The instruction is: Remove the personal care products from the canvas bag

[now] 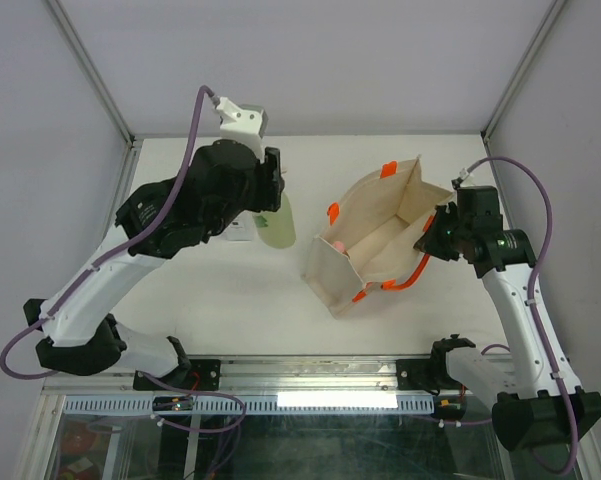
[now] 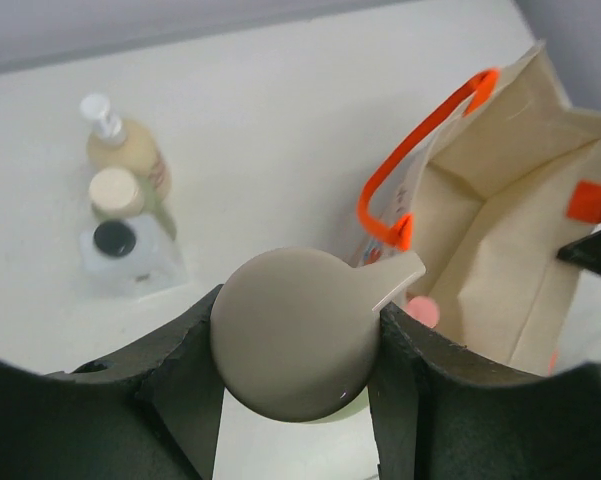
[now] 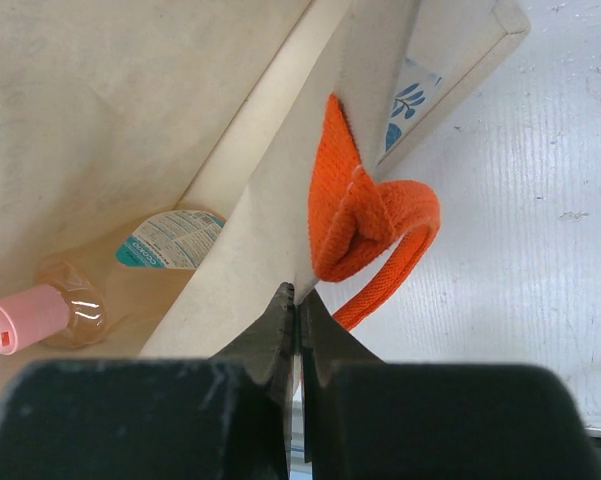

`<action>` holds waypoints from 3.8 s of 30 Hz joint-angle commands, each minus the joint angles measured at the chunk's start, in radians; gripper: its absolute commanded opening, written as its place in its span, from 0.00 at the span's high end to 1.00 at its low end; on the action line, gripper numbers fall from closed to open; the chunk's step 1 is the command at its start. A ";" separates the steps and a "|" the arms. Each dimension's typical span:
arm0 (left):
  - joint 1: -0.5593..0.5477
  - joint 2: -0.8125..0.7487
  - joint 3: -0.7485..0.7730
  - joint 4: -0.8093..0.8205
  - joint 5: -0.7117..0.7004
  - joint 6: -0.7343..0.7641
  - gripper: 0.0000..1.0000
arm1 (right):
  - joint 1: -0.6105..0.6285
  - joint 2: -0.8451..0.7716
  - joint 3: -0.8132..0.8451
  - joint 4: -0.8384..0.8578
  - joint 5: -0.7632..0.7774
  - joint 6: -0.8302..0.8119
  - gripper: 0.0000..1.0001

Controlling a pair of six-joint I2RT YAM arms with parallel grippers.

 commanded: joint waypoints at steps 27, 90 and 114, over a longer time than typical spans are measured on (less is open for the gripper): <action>0.357 -0.365 -1.147 0.945 -0.106 -0.021 1.00 | 0.002 0.004 0.063 -0.046 -0.047 -0.028 0.99; -0.131 0.140 -0.414 0.482 0.327 -0.082 0.34 | 0.437 -0.098 -0.201 0.095 -0.224 0.120 0.36; -0.131 0.025 -0.489 0.344 0.203 -0.047 0.39 | 0.437 -0.056 -0.189 0.126 -0.265 -0.001 0.08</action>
